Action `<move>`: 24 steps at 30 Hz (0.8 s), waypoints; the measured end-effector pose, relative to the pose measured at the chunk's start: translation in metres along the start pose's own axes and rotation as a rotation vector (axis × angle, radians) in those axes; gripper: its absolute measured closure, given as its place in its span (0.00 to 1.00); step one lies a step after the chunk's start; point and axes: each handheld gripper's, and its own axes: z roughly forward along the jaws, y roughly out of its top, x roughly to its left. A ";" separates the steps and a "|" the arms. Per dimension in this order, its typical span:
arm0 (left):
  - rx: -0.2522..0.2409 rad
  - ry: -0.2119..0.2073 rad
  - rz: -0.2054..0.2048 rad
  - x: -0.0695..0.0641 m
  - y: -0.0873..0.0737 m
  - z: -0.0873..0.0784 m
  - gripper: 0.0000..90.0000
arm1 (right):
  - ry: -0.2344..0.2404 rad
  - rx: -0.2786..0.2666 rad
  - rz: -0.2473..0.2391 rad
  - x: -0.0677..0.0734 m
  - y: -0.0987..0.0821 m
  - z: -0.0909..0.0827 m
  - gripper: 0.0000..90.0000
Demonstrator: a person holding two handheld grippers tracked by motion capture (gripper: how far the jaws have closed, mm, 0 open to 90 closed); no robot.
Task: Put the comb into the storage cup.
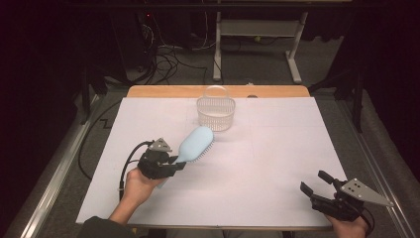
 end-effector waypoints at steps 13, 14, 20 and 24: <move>-0.044 -0.003 -0.015 -0.004 -0.016 -0.008 0.75 | -0.001 0.003 -0.005 0.001 0.000 0.001 0.25; -0.047 -0.002 -0.015 -0.005 -0.017 -0.008 0.75 | 0.000 0.003 -0.005 0.001 0.000 0.001 0.25; -0.065 -0.002 -0.021 -0.007 -0.023 -0.012 0.75 | -0.002 0.002 -0.006 0.001 0.000 0.000 0.25; -0.082 0.003 -0.027 -0.009 -0.029 -0.014 0.75 | -0.001 0.005 -0.008 0.002 0.000 0.002 0.25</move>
